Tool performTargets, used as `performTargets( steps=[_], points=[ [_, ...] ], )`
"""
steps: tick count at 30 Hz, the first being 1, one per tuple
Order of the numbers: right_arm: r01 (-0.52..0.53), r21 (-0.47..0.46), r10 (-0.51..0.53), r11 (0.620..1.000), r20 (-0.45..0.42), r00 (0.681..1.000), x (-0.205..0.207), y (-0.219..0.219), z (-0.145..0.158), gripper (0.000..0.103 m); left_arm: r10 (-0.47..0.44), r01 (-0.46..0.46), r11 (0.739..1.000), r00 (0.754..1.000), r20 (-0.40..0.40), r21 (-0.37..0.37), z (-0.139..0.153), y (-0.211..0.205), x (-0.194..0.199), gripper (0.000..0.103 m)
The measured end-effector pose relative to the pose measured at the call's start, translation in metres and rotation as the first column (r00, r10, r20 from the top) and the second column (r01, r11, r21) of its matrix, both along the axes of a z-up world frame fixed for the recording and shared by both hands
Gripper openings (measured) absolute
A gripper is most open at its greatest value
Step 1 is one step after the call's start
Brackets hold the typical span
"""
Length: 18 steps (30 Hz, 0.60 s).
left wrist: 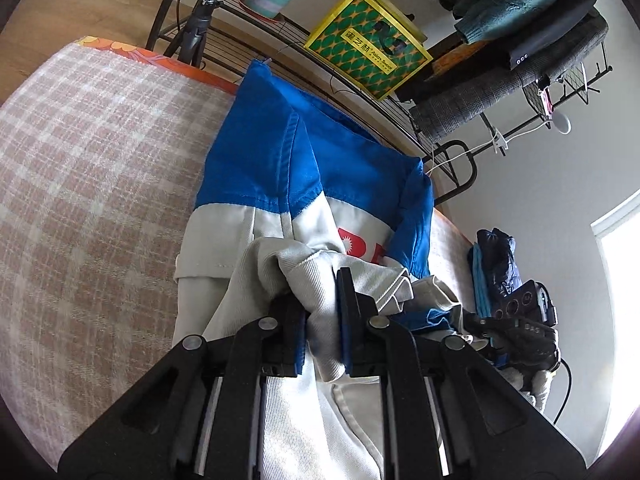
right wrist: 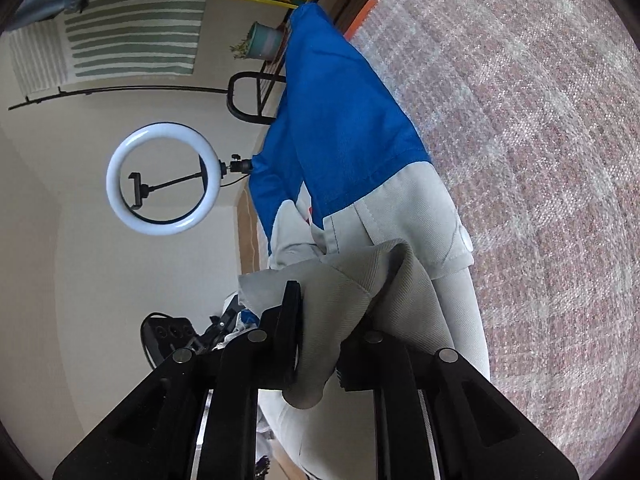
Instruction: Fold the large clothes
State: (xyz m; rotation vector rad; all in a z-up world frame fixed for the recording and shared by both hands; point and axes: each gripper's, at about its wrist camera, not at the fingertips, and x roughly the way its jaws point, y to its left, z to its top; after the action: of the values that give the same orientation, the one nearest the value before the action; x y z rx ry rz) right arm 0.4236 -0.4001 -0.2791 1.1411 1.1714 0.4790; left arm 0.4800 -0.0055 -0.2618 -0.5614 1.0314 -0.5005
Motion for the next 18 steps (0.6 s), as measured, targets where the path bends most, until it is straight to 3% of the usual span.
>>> performTargets(
  steps=[1,3,4,8,11,13,15,18],
  points=[
    [-0.008,-0.003,0.008,1.0,0.007,1.0,-0.001,-0.001,0.003,0.027,0.004,-0.004,1.0,1.0,-0.004,0.004,0.001,0.0,0.001,0.013],
    [-0.015,-0.01,0.016,1.0,0.036,0.999,-0.001,-0.006,0.013,0.062,0.016,-0.016,1.0,1.0,-0.02,-0.002,0.003,0.003,0.004,0.013],
    [-0.004,-0.004,0.005,1.0,0.061,0.998,-0.002,-0.011,0.02,0.066,0.022,-0.022,1.0,0.999,-0.028,-0.01,0.004,0.005,0.006,0.014],
    [-0.014,0.032,0.008,0.999,0.168,0.986,-0.007,-0.027,0.049,0.066,0.029,-0.031,0.998,0.998,-0.051,-0.048,0.008,0.01,0.011,0.02],
    [-0.024,-0.133,0.055,0.991,0.236,0.97,-0.018,-0.035,0.068,0.066,0.034,-0.041,0.995,0.997,-0.073,-0.096,0.007,0.014,0.015,0.029],
    [-0.034,-0.267,0.104,0.963,0.253,0.962,-0.024,-0.038,0.07,0.066,0.035,-0.046,0.991,0.995,-0.089,-0.123,0.006,0.016,0.019,0.034],
    [-0.05,-0.339,0.139,0.939,0.243,0.96,-0.025,-0.038,0.063,0.066,0.047,-0.057,0.989,0.996,-0.074,-0.135,0.012,0.019,0.024,0.038],
    [-0.076,-0.411,0.186,0.909,0.235,0.954,-0.024,-0.033,0.051,0.067,0.062,-0.063,0.989,0.998,-0.008,-0.132,0.034,0.022,0.034,0.053]
  ],
)
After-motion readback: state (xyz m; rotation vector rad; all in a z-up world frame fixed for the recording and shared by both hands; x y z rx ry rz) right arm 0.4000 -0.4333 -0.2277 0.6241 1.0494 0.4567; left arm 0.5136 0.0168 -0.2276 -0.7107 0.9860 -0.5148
